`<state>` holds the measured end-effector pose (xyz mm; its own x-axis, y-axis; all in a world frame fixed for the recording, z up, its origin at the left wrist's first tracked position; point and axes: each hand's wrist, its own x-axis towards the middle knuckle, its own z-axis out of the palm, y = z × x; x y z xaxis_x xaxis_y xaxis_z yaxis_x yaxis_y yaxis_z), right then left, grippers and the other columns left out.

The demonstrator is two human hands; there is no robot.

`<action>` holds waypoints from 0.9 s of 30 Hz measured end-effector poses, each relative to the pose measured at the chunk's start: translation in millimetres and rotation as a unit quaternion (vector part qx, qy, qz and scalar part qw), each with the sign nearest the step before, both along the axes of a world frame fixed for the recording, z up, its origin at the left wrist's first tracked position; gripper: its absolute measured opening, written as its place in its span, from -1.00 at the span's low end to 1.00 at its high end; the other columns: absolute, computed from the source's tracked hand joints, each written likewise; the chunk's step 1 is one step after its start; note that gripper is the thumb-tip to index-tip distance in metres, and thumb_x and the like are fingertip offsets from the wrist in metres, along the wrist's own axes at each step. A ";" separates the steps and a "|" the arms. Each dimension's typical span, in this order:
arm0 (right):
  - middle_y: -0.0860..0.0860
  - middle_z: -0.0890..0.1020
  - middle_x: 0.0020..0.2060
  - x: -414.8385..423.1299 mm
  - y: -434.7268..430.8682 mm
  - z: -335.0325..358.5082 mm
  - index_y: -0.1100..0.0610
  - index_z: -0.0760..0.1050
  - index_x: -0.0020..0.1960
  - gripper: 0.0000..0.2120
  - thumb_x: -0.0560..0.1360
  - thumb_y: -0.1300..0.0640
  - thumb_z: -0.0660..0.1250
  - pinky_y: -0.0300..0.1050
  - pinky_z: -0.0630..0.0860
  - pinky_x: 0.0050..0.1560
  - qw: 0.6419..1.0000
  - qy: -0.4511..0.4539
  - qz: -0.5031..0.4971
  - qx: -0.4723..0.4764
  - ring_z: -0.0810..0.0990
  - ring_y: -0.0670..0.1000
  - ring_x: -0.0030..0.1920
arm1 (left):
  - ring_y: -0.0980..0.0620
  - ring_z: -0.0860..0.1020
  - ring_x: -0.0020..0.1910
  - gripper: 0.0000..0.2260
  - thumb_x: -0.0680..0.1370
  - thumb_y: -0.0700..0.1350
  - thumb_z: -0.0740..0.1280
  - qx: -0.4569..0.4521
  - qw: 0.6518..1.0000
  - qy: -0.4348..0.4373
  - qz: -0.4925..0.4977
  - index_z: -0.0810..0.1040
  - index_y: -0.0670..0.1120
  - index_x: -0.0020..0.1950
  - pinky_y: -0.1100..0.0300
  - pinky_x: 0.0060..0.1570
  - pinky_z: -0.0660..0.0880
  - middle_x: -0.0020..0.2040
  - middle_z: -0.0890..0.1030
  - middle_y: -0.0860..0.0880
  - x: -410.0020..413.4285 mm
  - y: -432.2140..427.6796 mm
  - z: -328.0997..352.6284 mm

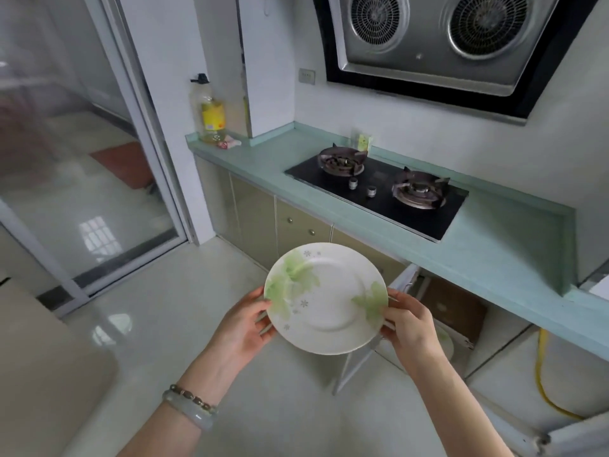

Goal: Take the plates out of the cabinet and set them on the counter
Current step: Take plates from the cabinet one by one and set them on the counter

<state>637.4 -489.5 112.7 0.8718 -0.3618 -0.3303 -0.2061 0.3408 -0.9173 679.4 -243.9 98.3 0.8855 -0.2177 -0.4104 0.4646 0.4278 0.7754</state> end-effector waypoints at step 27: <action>0.21 0.63 0.04 405.0 92.2 9.5 0.26 0.50 0.17 -0.64 0.43 0.49 0.20 0.00 0.56 -0.12 0.997 0.001 0.073 0.009 0.61 0.24 0.03 | -0.08 0.61 -0.11 -0.69 0.48 -0.36 0.28 -0.030 0.991 0.039 0.126 0.71 -0.02 -0.05 0.14 -0.31 0.56 -0.17 0.70 -0.07 365.4 97.1 6.5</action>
